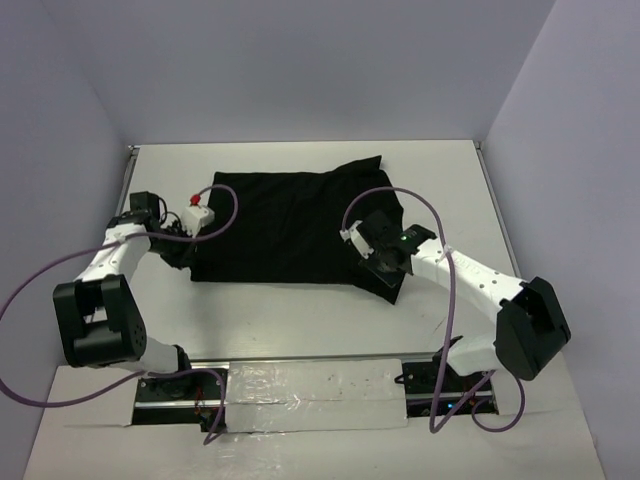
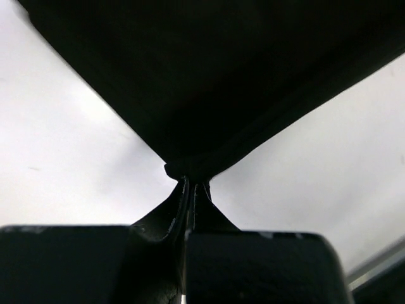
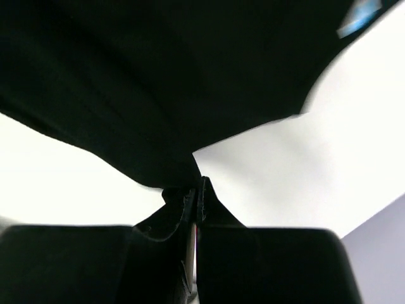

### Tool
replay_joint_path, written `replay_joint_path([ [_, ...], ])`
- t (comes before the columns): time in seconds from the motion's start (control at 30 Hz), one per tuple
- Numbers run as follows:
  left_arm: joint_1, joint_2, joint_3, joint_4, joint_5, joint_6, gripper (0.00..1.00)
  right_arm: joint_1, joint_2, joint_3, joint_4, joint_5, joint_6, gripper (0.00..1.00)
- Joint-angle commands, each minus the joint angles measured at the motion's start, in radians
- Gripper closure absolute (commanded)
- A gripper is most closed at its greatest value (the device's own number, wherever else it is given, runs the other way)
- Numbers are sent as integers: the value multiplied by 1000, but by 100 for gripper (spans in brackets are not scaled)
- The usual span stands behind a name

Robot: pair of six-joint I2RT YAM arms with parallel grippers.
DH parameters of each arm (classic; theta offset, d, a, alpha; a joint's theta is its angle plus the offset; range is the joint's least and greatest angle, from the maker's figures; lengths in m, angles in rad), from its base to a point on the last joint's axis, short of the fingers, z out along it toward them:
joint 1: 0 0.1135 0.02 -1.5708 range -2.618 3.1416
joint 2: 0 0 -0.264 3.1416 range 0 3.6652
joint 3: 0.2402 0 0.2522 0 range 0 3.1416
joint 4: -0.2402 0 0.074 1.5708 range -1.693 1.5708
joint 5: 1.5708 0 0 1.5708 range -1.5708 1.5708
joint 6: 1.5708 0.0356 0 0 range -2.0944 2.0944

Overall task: Roll the t-shirts
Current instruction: Fold the T-shirt at the center of the board.

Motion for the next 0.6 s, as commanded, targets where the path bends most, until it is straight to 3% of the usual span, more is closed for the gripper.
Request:
replay_joint_path([
  [0.0, 3, 35, 84, 112, 33, -117, 100, -55, 28, 60, 227, 98, -102, 100],
  [0.2, -6, 118, 136, 210, -16, -157, 100, -79, 130, 111, 394, 138, -276, 100],
  [0.57, -51, 239, 245, 288, -67, -193, 100, -136, 278, 171, 542, 220, -561, 100],
])
